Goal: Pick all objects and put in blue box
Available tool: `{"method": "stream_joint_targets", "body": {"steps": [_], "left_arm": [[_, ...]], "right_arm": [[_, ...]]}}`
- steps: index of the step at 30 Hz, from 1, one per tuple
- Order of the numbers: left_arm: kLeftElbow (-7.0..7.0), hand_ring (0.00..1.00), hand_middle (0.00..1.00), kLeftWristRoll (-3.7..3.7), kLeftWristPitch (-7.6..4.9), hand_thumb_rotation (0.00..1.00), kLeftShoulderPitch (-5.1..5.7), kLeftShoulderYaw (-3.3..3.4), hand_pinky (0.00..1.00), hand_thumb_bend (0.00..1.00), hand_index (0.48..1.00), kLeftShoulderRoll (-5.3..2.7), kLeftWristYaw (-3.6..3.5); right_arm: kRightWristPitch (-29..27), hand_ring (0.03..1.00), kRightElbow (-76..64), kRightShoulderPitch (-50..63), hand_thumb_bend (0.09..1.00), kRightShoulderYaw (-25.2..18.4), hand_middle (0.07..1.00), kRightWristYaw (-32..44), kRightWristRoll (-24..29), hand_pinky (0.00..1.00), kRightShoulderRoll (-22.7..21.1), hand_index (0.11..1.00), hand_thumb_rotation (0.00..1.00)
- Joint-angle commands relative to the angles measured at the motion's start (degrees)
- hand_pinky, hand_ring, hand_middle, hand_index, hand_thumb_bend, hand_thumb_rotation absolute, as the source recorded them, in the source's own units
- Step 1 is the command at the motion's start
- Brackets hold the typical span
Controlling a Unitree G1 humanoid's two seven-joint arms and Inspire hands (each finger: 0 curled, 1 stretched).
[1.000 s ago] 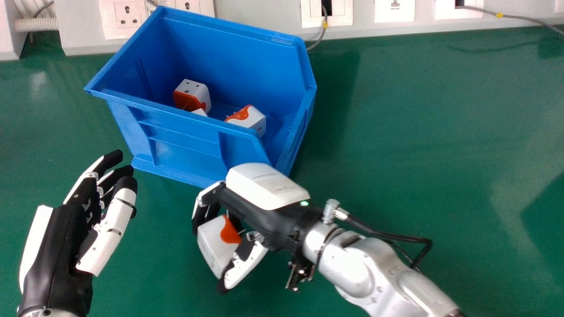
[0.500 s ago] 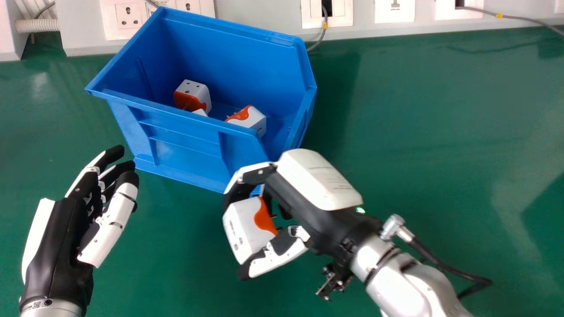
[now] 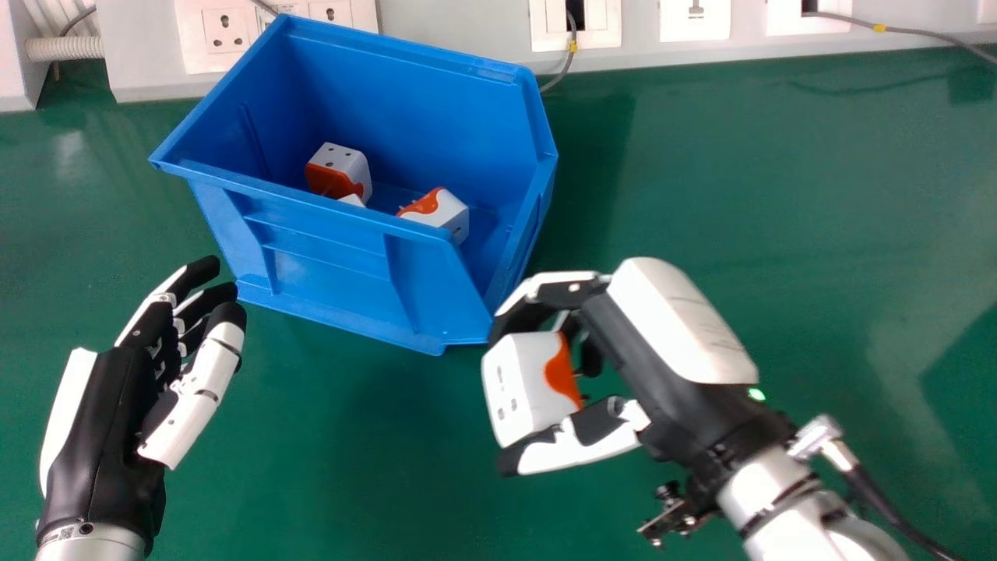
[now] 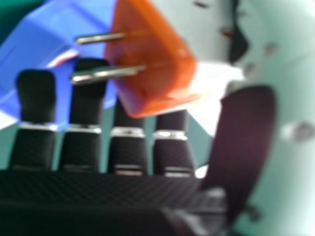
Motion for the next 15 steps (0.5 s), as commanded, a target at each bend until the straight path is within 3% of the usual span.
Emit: {"method": "stream_joint_targets", "body": {"steps": [1, 9, 15], "left_arm": [[-0.46, 0.84, 0.86, -0.36, -0.63, 0.58, -0.17, 0.38, 0.75, 0.27, 0.872, 0.57, 0.15], [-0.78, 0.84, 0.86, -0.45, -0.30, 0.56, -0.16, 0.35, 0.75, 0.27, 0.869, 0.57, 0.09], [-0.63, 0.84, 0.86, -0.29, -0.33, 0.55, -0.35, 0.23, 0.74, 0.27, 0.867, 0.54, 0.19]], "right_arm": [[-0.78, 0.422, -2.69, 1.03, 0.494, -1.90, 0.512, -1.64, 0.72, 0.32, -0.11, 0.517, 0.00], [-0.20, 0.423, -3.15, 2.03, 0.492, -8.22, 0.512, -2.90, 2.33, 0.32, -0.11, 0.524, 0.00], [2.17, 0.426, 0.47, -4.37, 0.494, -12.43, 0.517, -4.54, 1.25, 0.33, -0.82, 0.506, 0.00]]}}
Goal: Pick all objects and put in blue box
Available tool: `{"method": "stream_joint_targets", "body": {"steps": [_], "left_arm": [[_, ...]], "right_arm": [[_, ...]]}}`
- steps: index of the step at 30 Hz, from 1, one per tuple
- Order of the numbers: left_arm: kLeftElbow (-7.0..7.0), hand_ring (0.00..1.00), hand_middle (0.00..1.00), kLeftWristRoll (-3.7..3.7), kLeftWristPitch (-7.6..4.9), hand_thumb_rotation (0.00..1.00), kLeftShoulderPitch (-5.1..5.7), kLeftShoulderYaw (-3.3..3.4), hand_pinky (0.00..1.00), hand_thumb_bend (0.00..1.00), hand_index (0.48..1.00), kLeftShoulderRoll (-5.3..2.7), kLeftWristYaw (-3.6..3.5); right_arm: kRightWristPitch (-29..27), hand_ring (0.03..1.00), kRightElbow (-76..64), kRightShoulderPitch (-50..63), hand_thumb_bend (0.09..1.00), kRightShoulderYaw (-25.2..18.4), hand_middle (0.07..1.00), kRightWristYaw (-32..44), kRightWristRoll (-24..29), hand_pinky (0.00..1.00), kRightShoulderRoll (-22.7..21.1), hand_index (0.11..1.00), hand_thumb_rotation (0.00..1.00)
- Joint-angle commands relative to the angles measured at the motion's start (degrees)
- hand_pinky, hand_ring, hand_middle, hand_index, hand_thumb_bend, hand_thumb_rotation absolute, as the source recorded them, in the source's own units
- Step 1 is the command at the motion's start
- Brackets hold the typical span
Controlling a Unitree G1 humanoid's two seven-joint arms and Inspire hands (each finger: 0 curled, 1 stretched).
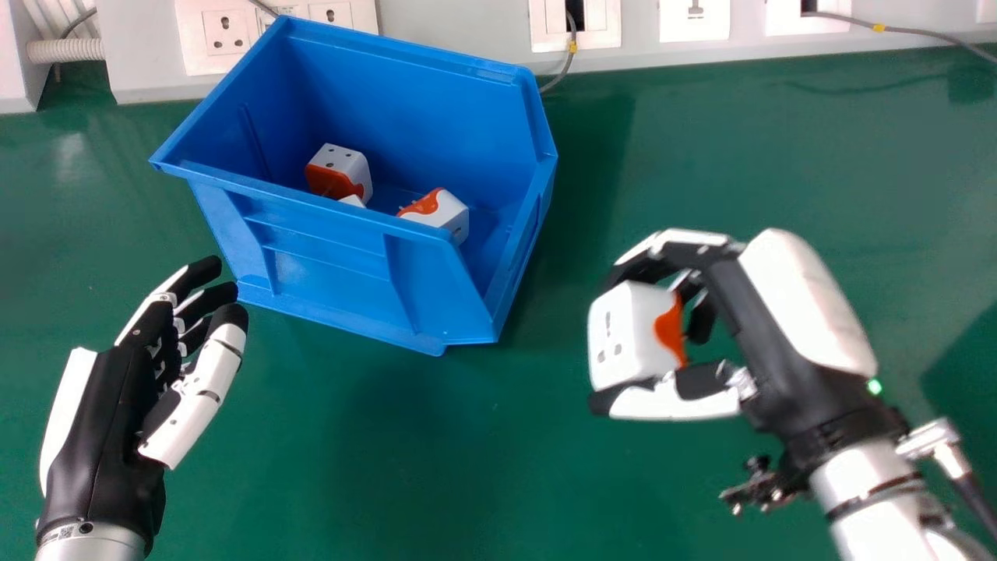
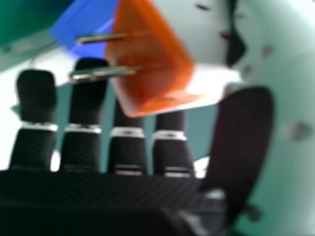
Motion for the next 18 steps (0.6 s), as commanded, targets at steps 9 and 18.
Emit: {"method": "stream_joint_targets", "body": {"steps": [9, 18], "left_arm": [[-1.17, 0.84, 0.86, -0.17, -0.22, 0.54, -0.13, 0.00, 0.74, 0.27, 0.867, 0.38, 0.33], [-0.87, 0.84, 0.86, 0.02, -0.29, 0.53, -0.08, 0.11, 0.74, 0.26, 0.868, 0.72, 0.26]], "right_arm": [[-2.76, 0.426, 10.43, -15.63, 0.494, -0.76, 0.520, -2.80, -1.09, 0.33, -3.86, 0.502, 0.00], [-4.79, 0.427, 22.80, -29.79, 0.493, 4.47, 0.518, -2.35, -2.79, 0.33, -4.15, 0.514, 0.00]]}}
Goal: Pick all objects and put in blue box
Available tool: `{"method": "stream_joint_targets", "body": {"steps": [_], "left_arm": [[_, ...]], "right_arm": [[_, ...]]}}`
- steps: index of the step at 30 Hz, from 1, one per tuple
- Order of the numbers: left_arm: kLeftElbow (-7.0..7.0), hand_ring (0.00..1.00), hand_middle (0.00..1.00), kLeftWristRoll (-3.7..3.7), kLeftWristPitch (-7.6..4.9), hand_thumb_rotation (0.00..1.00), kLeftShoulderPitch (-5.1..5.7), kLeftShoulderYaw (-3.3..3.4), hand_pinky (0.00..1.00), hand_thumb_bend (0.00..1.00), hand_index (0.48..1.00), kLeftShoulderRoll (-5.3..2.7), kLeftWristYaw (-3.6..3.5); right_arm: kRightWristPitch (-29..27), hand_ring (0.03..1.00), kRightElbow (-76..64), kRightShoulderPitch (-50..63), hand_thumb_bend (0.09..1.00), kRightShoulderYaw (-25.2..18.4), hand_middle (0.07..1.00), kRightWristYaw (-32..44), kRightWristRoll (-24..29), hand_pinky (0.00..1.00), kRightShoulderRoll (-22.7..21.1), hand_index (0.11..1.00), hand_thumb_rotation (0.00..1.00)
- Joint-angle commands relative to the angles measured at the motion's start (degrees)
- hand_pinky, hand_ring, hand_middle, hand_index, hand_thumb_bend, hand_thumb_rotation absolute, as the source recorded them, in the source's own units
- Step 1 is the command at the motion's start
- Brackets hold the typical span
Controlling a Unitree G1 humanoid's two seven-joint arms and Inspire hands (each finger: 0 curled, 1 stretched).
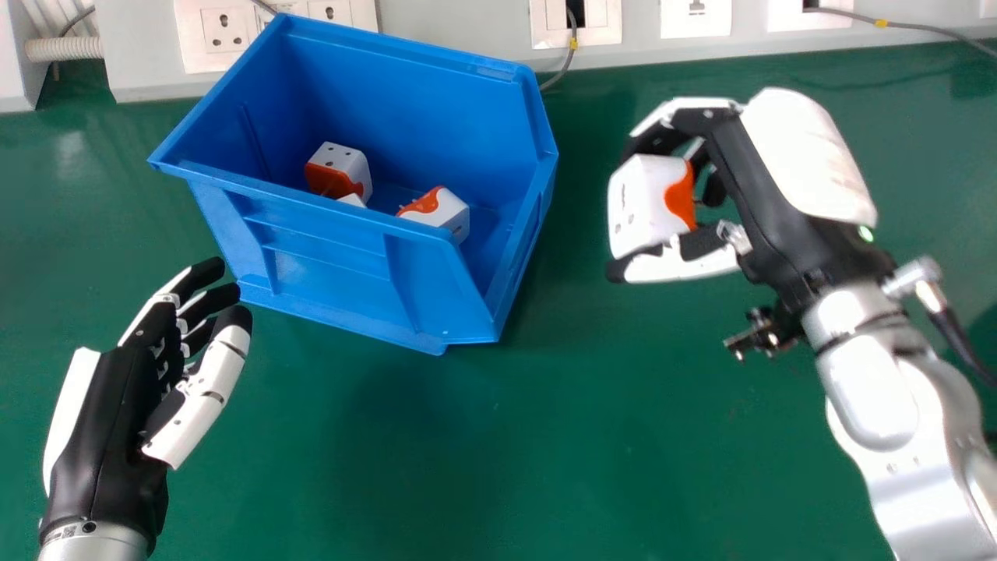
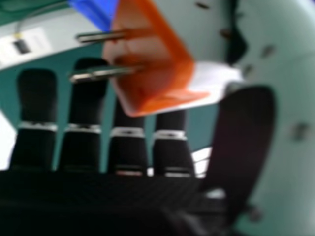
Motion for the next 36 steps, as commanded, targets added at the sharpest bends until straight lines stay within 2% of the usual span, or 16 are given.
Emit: {"method": "stream_joint_targets", "body": {"steps": [1, 5, 8, 15, 19, 26, 30, 36], "left_arm": [[-0.61, 0.84, 0.86, -0.08, -0.67, 0.53, -0.12, 0.49, 0.74, 0.26, 0.868, 0.74, 0.19], [-0.29, 0.84, 0.86, -0.14, -0.74, 0.53, -0.18, 0.65, 0.74, 0.26, 0.868, 0.88, 0.13], [-0.83, 0.84, 0.86, 0.06, -0.44, 0.53, -0.04, 0.54, 0.74, 0.26, 0.868, 0.87, 0.21], [0.55, 0.84, 0.86, 0.09, -1.25, 0.53, -0.29, 0.69, 0.75, 0.26, 0.869, 1.16, 0.07], [-0.47, 0.84, 0.86, 0.06, -0.95, 0.53, 0.08, 0.56, 0.75, 0.26, 0.870, 1.10, 0.05], [-0.66, 0.84, 0.86, 0.17, -1.25, 0.54, 0.36, 0.35, 0.75, 0.26, 0.873, 0.95, 0.14], [-0.14, 0.85, 0.86, 0.17, -1.89, 0.54, 0.38, 0.33, 0.75, 0.26, 0.874, 0.93, 0.13], [-0.30, 0.85, 0.86, 0.11, -2.45, 0.55, 0.93, 0.18, 0.76, 0.26, 0.876, 0.78, 0.05]], "right_arm": [[-1.17, 0.427, 2.19, -5.59, 0.493, 1.78, 0.518, -0.55, -0.98, 0.33, 0.20, 0.514, 0.00], [-1.19, 0.427, 7.79, -10.80, 0.493, 4.84, 0.518, -1.15, -2.44, 0.33, 1.41, 0.517, 0.00], [-1.99, 0.429, 14.02, -15.68, 0.493, 7.37, 0.516, -1.95, -3.52, 0.33, 2.27, 0.519, 0.00], [-4.46, 0.432, 28.10, -26.23, 0.494, 11.96, 0.514, -4.61, -5.41, 0.33, 4.44, 0.515, 0.00], [-6.22, 0.433, 36.57, -32.73, 0.494, 14.83, 0.516, -6.45, -6.38, 0.34, 7.24, 0.513, 0.00], [-8.80, 0.439, 49.60, -41.77, 0.493, 18.11, 0.529, -7.83, -6.08, 0.34, 11.67, 0.504, 0.00], [-10.88, 0.439, 55.40, -45.75, 0.493, 19.89, 0.535, -8.79, -6.55, 0.34, 12.57, 0.497, 0.00], [-11.66, 0.436, 61.17, -50.08, 0.493, 22.94, 0.531, -10.60, -8.29, 0.35, 14.39, 0.499, 0.00]]}}
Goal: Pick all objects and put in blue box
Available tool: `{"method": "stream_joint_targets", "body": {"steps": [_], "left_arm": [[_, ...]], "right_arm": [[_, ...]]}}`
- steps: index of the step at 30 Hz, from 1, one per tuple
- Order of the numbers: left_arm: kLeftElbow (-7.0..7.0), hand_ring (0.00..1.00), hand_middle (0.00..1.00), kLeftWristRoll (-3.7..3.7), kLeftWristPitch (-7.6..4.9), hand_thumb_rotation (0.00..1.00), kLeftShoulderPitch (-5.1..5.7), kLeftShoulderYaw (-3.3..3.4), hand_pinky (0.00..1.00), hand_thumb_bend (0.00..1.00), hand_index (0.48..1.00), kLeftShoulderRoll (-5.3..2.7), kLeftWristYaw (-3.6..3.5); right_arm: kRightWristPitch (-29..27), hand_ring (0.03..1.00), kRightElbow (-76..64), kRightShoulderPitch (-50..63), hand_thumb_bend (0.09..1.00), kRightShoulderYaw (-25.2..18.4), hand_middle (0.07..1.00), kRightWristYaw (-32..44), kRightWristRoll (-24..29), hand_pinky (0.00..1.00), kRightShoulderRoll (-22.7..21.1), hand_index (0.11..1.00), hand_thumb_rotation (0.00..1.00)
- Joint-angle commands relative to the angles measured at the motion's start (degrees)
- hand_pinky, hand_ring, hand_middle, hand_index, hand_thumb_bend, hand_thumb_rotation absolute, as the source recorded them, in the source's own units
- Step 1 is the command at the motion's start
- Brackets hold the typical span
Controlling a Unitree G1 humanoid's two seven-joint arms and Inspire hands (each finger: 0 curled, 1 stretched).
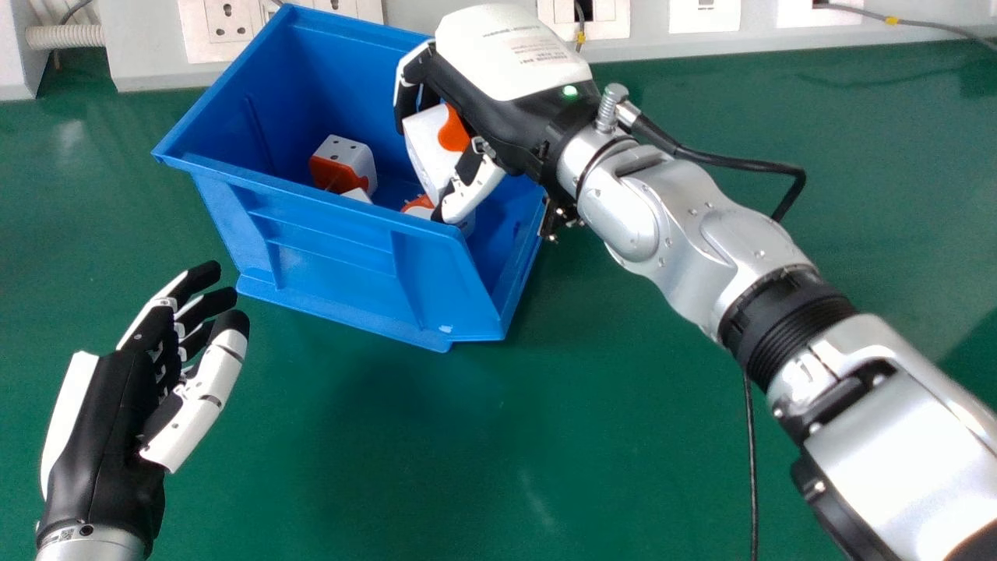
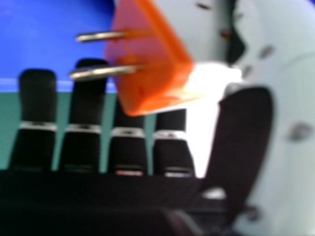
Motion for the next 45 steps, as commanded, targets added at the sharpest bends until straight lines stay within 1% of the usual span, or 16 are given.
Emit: {"method": "stream_joint_targets", "body": {"steps": [1, 5, 10, 15, 17, 21, 28, 30, 34, 36, 39, 40, 41, 42, 44, 45], "left_arm": [[-1.09, 0.85, 0.86, 0.04, -1.44, 0.55, 0.62, 0.06, 0.76, 0.26, 0.876, 0.30, 0.11], [-1.76, 0.85, 0.86, 0.23, -1.33, 0.55, 1.07, -0.21, 0.76, 0.26, 0.876, 0.14, 0.34], [-2.32, 0.85, 0.86, 0.03, -1.39, 0.56, 1.66, -0.43, 0.76, 0.25, 0.877, -0.27, 0.38], [-2.63, 0.85, 0.86, -0.07, -1.26, 0.56, 1.87, -0.55, 0.76, 0.25, 0.877, -0.43, 0.30], [-2.58, 0.85, 0.86, -0.15, -1.42, 0.56, 2.04, -0.58, 0.76, 0.25, 0.877, -0.50, 0.26], [-3.14, 0.85, 0.86, -0.08, -1.38, 0.56, 2.45, -0.78, 0.76, 0.25, 0.877, -0.67, 0.34], [-3.93, 0.85, 0.86, 0.12, -1.31, 0.56, 3.20, -1.11, 0.76, 0.24, 0.877, -1.00, 0.53], [-4.25, 0.85, 0.86, 0.24, -1.31, 0.56, 3.49, -1.31, 0.76, 0.24, 0.876, -1.14, 0.58], [-4.51, 0.85, 0.86, 0.26, -1.22, 0.56, 3.66, -1.51, 0.76, 0.24, 0.876, -1.19, 0.63], [-4.64, 0.85, 0.86, 0.20, -1.08, 0.56, 3.71, -1.62, 0.75, 0.24, 0.875, -1.21, 0.60], [-4.62, 0.85, 0.86, 0.26, -1.13, 0.56, 3.76, -1.72, 0.75, 0.24, 0.875, -1.24, 0.61], [-4.65, 0.85, 0.86, 0.25, -1.06, 0.56, 3.74, -1.76, 0.75, 0.24, 0.874, -1.27, 0.63], [-4.69, 0.85, 0.86, 0.20, -0.93, 0.56, 3.71, -1.76, 0.75, 0.24, 0.874, -1.28, 0.62], [-4.75, 0.85, 0.86, 0.21, -0.82, 0.55, 3.68, -1.79, 0.75, 0.23, 0.874, -1.30, 0.64], [-4.79, 0.85, 0.86, 0.28, -0.67, 0.55, 3.58, -1.85, 0.75, 0.23, 0.874, -1.32, 0.72], [-4.78, 0.85, 0.86, 0.32, -0.66, 0.55, 3.56, -1.86, 0.75, 0.23, 0.872, -1.33, 0.75]], "right_arm": [[-0.33, 0.436, 1.42, -4.82, 0.493, 1.02, 0.531, -1.84, -0.54, 0.35, 1.52, 0.499, 0.00], [0.35, 0.438, 4.20, -6.89, 0.493, 2.70, 0.532, -2.30, -1.47, 0.34, 2.87, 0.493, 0.00], [-0.34, 0.437, 5.77, -8.20, 0.493, 4.71, 0.529, -4.20, -3.35, 0.34, 2.83, 0.493, 0.00], [-0.06, 0.443, 6.83, -8.32, 0.495, 6.15, 0.522, -6.31, -4.48, 0.35, 2.73, 0.478, 0.00], [0.13, 0.443, 7.20, -8.23, 0.495, 6.78, 0.522, -7.43, -5.19, 0.35, 2.73, 0.478, 0.00], [0.39, 0.448, 8.13, -8.19, 0.496, 8.23, 0.516, -10.25, -6.42, 0.36, 2.78, 0.471, 0.00], [-0.27, 0.449, 9.35, -7.73, 0.497, 9.46, 0.514, -13.19, -7.27, 0.36, 2.93, 0.469, 0.00], [-0.30, 0.449, 9.85, -7.58, 0.497, 9.71, 0.513, -12.63, -7.20, 0.36, 3.15, 0.470, 0.00], [-0.62, 0.448, 10.60, -7.58, 0.497, 8.98, 0.517, -9.23, -5.85, 0.36, 3.50, 0.470, 0.00], [-1.59, 0.454, 10.58, -7.46, 0.495, 8.18, 0.531, -6.56, -4.70, 0.36, 3.01, 0.471, 0.00], [-1.91, 0.454, 10.39, -7.42, 0.495, 8.45, 0.531, -5.44, -5.02, 0.36, 2.39, 0.471, 0.00], [-1.82, 0.471, 10.34, -7.43, 0.489, 8.65, 0.578, -5.37, -5.30, 0.36, 2.26, 0.480, 0.00], [-1.54, 0.471, 10.28, -7.40, 0.489, 8.98, 0.578, -5.50, -5.72, 0.36, 2.16, 0.480, 0.00], [-1.25, 0.545, 10.22, -7.32, 0.472, 9.35, 0.637, -5.81, -6.20, 0.38, 2.06, 0.540, 0.00], [-0.95, 0.545, 10.12, -7.15, 0.472, 9.77, 0.637, -6.29, -6.75, 0.38, 1.93, 0.540, 0.00], [-0.91, 0.615, 10.07, -7.06, 0.458, 9.88, 0.695, -6.43, -6.84, 0.40, 1.88, 0.601, 0.00]]}}
